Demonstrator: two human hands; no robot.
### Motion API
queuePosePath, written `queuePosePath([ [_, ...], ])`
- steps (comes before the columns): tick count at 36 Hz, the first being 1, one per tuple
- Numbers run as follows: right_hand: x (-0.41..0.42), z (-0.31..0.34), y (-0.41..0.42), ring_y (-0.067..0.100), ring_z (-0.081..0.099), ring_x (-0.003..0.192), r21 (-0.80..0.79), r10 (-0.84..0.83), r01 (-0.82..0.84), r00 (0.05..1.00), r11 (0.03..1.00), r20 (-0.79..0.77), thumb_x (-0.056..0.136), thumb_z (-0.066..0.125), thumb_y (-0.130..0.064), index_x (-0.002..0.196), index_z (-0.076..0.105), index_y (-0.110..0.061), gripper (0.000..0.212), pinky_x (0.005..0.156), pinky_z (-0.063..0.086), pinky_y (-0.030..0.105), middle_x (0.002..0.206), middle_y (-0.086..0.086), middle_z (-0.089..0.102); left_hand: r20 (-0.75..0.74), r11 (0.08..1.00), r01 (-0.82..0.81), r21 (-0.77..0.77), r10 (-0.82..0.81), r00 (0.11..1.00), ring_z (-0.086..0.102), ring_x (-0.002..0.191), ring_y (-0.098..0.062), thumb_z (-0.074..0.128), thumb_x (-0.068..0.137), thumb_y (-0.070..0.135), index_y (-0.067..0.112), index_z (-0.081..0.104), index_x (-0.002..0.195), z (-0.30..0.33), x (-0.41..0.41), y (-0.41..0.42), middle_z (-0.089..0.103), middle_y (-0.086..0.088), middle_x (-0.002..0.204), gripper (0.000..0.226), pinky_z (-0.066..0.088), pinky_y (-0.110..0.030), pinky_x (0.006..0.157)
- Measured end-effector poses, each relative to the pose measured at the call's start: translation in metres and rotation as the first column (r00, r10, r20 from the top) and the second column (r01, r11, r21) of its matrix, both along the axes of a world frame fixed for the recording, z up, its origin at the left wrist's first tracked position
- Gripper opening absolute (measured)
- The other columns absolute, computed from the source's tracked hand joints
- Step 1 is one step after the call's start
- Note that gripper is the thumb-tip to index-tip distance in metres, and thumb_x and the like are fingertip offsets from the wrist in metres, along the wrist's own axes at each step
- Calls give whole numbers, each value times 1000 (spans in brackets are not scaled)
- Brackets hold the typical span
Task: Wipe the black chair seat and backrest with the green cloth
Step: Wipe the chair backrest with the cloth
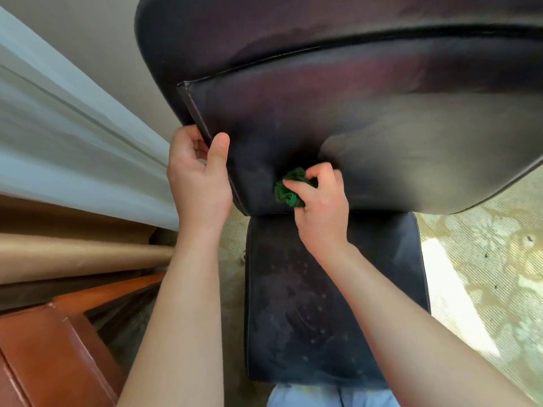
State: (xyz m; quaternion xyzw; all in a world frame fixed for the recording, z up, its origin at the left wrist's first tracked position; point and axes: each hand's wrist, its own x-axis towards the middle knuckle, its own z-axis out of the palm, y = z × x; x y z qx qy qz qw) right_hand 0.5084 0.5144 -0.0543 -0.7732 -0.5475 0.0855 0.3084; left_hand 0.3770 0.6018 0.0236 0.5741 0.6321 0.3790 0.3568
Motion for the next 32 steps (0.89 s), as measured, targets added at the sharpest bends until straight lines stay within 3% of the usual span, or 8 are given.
queuePosePath([
  [4,8,-2,-19,29,50,96,2,-9,9,999,1000,-46,71,67,5,104,75,-19,42,64,51,38,107,9,55,12,1000,-22,11,22,1000,61,89,3,60,97,33,24,58,108,0,1,-5,64,12,100,14,51,-11,77],
  [8,37,35,-21,34,54,93,273,-123,138,990,952,-69,74,66,6,105,75,-11,36,78,47,35,104,18,55,14,998,-70,0,70,997,61,98,-4,62,94,35,23,59,114,-6,2,-9,61,0,117,23,54,-19,87],
  [11,61,59,-22,34,56,94,422,-234,250,968,872,-89,77,66,7,104,74,-6,31,84,49,39,102,22,52,-35,996,-87,-19,86,996,54,108,0,64,94,36,29,56,114,-3,4,-12,50,4,129,23,45,-4,87],
  [15,82,72,-27,32,55,96,513,-352,380,923,770,-156,76,63,12,104,71,0,31,89,49,42,103,14,44,-22,996,-76,-40,75,997,43,134,0,66,90,41,44,51,107,-2,6,-13,46,8,142,23,44,-27,109],
  [19,87,76,-21,30,54,98,512,-393,464,885,723,-249,74,61,12,102,66,3,30,92,47,39,102,19,46,66,995,-77,-69,82,995,51,105,19,64,93,33,30,50,117,1,15,-17,56,20,119,28,41,-6,82],
  [22,82,72,-13,30,54,93,506,-383,445,895,739,-227,74,60,12,100,69,-1,30,87,49,42,100,13,45,64,993,-98,-63,102,993,53,109,6,64,92,35,30,51,116,-2,15,-16,58,16,122,28,44,-12,85],
  [28,51,49,6,34,54,85,437,-300,339,941,833,-158,75,59,9,96,74,-8,31,76,48,41,98,18,55,-5,992,-116,-42,116,993,53,99,10,65,92,36,24,54,119,-3,12,-11,59,15,115,31,39,-6,75],
  [32,18,32,8,32,51,85,298,-131,162,984,941,-121,72,61,8,96,75,-12,33,62,46,37,101,14,58,-18,987,-161,-17,161,987,56,102,3,65,91,37,21,54,118,-7,8,-10,59,12,113,33,43,-12,81],
])
